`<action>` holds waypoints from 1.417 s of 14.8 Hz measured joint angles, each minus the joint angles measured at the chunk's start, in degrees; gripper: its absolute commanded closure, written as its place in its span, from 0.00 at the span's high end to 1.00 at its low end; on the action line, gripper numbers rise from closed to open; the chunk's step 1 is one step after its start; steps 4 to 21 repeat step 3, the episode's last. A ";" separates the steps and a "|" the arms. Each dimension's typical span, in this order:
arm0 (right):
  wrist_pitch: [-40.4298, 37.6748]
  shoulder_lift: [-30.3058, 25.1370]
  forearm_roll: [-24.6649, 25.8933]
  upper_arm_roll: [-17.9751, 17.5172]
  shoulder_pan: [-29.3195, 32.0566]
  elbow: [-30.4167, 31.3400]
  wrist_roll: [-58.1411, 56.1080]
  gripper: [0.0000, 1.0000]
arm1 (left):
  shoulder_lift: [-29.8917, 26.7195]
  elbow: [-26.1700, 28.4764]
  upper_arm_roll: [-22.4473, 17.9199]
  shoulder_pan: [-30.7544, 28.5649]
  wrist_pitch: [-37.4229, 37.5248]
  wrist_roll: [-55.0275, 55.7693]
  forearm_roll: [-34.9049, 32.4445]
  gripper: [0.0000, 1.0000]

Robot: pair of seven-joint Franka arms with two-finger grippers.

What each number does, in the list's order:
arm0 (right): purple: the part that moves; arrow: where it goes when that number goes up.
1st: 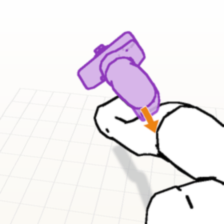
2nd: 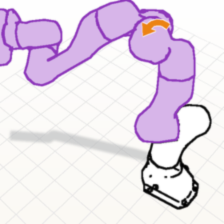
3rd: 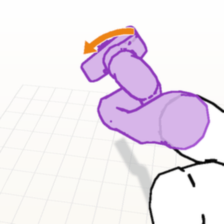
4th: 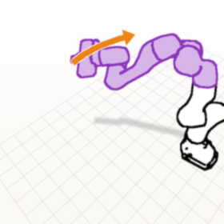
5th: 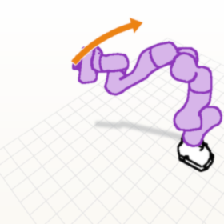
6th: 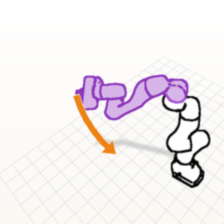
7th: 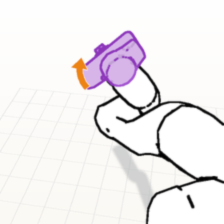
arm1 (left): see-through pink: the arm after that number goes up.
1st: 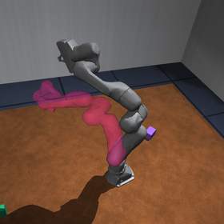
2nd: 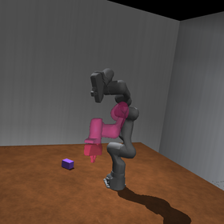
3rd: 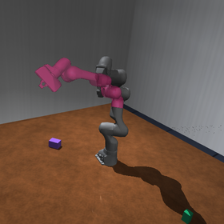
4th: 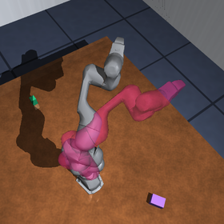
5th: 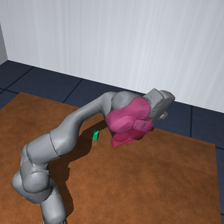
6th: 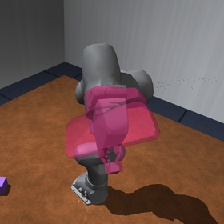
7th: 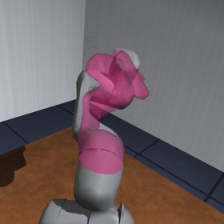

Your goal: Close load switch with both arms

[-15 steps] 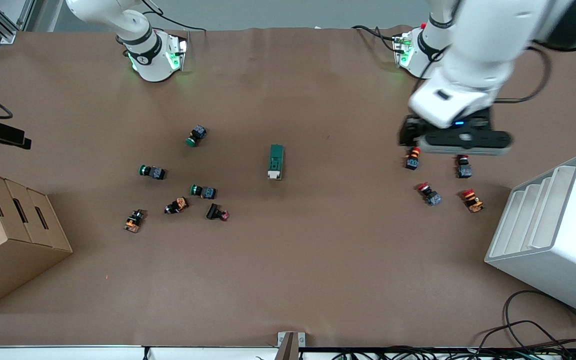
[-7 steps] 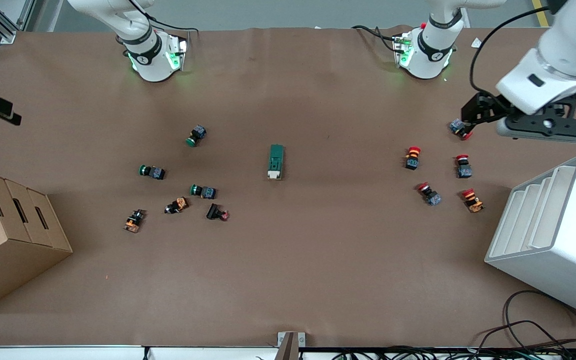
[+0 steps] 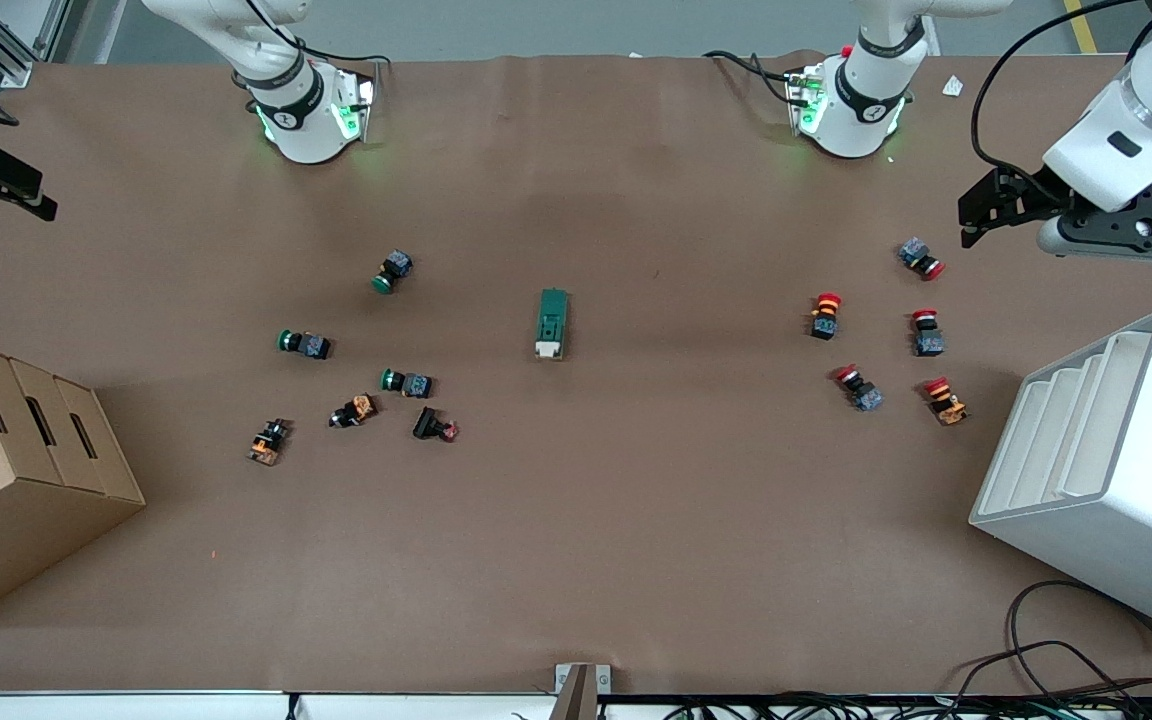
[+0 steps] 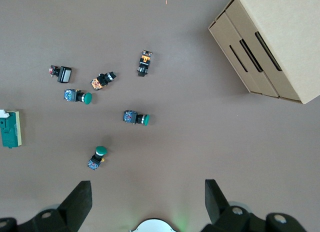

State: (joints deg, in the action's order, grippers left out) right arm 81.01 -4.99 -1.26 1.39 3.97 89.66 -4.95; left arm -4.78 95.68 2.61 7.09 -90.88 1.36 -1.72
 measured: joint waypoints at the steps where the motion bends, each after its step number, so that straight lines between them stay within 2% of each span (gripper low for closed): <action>1: 0.03 -0.09 0.02 -0.07 -0.03 0.05 0.00 1.00 | -0.10 -0.02 -0.01 -0.01 -0.05 0.00 0.00 1.00; 21: 0.05 -0.31 0.47 0.48 -1.02 0.07 0.00 1.00 | -0.24 -0.15 -0.03 -0.32 -0.06 0.00 0.00 1.00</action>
